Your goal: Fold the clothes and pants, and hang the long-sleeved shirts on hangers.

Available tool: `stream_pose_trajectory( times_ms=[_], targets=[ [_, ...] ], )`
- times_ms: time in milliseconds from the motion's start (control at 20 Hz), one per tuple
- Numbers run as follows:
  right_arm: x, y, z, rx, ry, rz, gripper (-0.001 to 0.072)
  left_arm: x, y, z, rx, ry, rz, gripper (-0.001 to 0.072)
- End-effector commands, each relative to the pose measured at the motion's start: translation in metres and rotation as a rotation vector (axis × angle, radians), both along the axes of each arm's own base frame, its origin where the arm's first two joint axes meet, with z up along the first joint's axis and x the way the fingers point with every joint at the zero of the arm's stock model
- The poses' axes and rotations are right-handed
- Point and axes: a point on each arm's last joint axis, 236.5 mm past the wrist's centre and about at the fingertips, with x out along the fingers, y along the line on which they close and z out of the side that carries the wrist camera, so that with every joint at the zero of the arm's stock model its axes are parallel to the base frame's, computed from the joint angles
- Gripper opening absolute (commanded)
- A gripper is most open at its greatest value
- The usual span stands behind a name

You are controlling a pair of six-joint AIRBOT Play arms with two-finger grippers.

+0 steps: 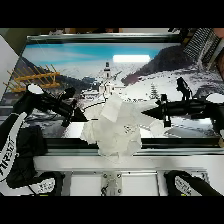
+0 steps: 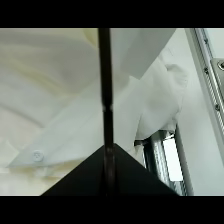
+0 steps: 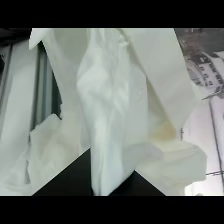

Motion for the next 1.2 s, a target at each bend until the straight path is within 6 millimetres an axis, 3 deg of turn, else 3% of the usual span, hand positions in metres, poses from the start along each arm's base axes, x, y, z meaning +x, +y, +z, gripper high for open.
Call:
stream_pose_trajectory(
  times_ms=[0, 550, 650, 700, 950, 1150],
  targets=[
    [0.005, -0.001, -0.002, -0.023, -0.142, 0.025, 0.0015, 0.001, -0.004, 0.005, -0.023, 0.009, 0.011, 0.0022],
    [0.005, -0.001, -0.002, -0.019, -0.109, 0.014, 0.0014, 0.002, -0.004, 0.005, 0.002, 0.081, 0.066, 0.0035],
    [0.006, -0.001, -0.002, -0.019, -0.109, 0.012, 0.0014, 0.003, -0.004, 0.005, 0.008, 0.096, 0.083, 0.0390],
    [0.006, -0.001, -0.002, -0.019, -0.109, 0.011, 0.0014, 0.006, -0.004, 0.003, 0.021, 0.117, 0.116, 0.0429],
    [0.006, -0.001, -0.001, -0.015, -0.067, -0.003, 0.0014, 0.017, -0.002, 0.001, 0.037, 0.142, 0.191, 0.0433],
    [0.006, -0.002, -0.001, -0.011, -0.040, -0.013, 0.0013, 0.031, 0.020, 0.006, 0.049, 0.234, 0.341, 0.0433]
  ],
)
